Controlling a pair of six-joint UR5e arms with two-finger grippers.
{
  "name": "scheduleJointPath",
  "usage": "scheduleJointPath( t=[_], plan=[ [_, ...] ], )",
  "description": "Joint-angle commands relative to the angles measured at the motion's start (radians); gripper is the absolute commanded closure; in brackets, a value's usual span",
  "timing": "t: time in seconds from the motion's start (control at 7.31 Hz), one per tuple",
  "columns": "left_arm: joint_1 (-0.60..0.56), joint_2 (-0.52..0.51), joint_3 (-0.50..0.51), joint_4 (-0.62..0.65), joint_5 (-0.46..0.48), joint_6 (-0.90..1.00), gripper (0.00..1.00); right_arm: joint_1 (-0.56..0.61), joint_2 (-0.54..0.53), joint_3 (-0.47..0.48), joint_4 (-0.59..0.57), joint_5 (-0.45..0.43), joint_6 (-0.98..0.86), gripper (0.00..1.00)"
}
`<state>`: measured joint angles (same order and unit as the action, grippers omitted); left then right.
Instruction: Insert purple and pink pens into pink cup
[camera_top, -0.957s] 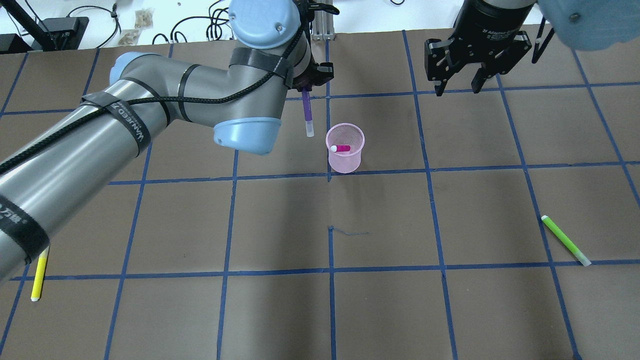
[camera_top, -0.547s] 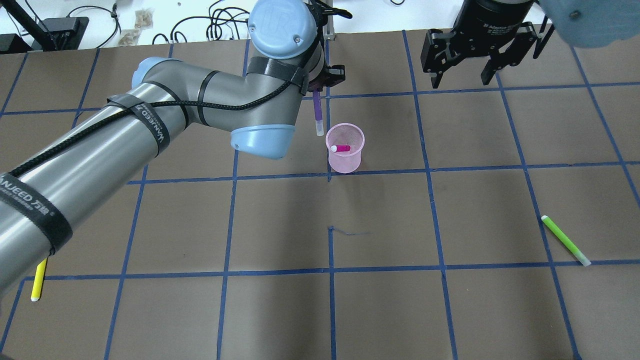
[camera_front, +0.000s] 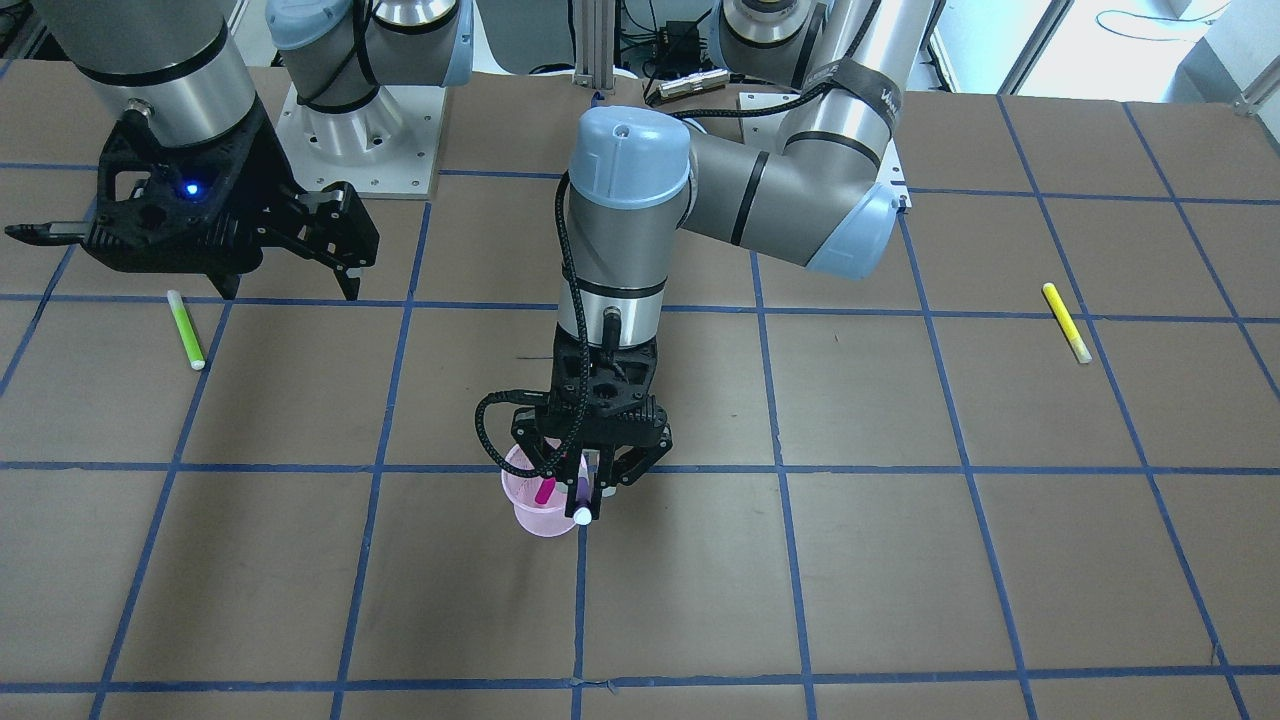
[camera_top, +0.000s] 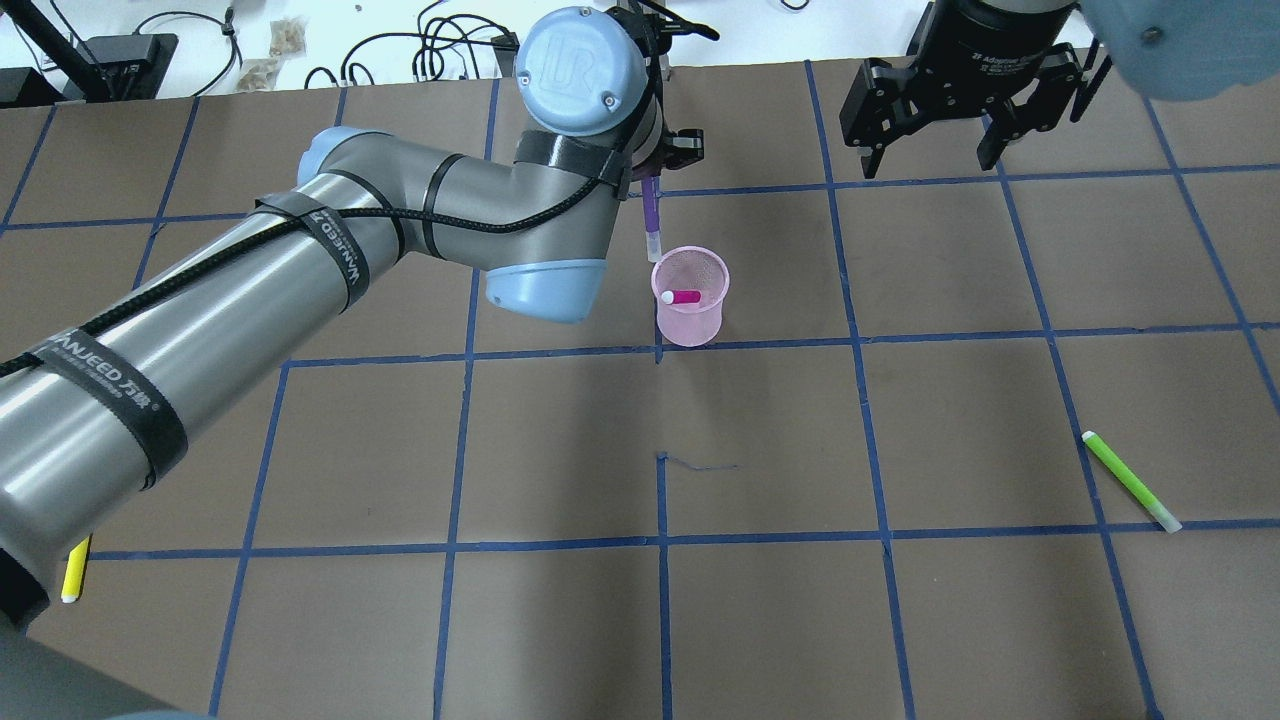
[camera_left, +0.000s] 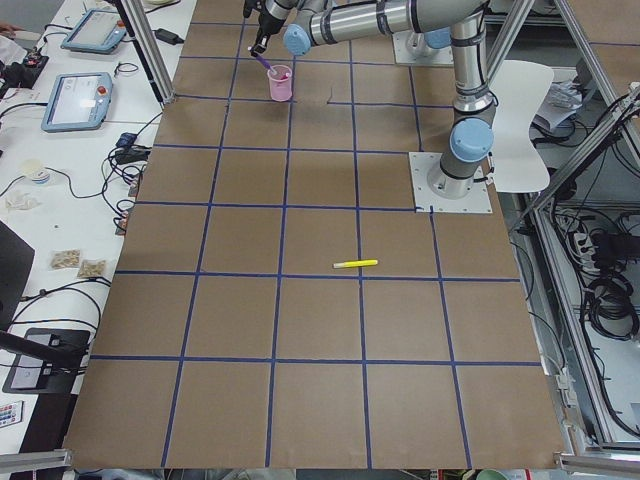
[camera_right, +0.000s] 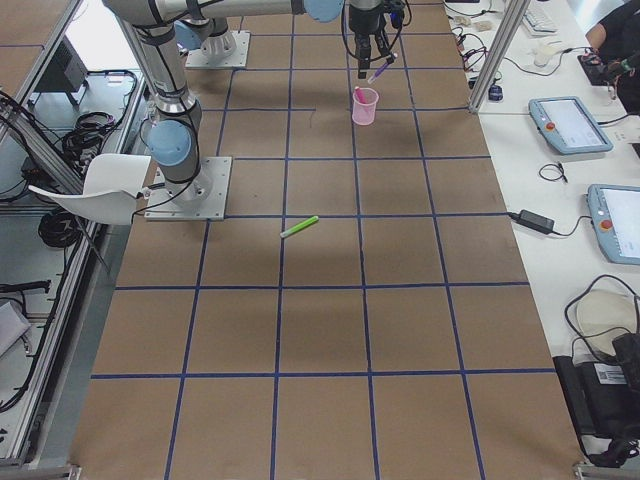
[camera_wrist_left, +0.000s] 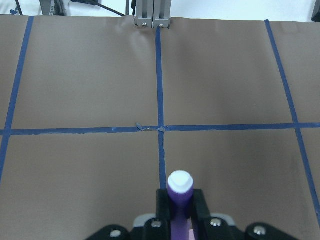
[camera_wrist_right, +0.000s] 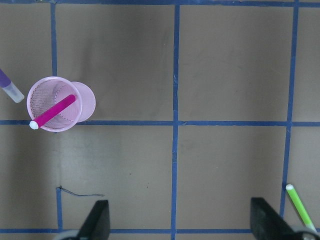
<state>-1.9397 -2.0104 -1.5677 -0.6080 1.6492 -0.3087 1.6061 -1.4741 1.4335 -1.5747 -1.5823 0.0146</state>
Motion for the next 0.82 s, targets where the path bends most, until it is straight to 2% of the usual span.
scheduleJointPath(
  t=[0.0,0.68],
  plan=[
    [-0.021,-0.018,-0.011,0.025,0.0,0.014,1.0,0.0,0.0,0.001,-0.001,0.004,-0.001,0.0],
    [-0.027,-0.033,-0.032,0.042,0.001,0.033,1.0,0.002,-0.002,0.001,0.002,0.004,-0.001,0.0]
  ],
)
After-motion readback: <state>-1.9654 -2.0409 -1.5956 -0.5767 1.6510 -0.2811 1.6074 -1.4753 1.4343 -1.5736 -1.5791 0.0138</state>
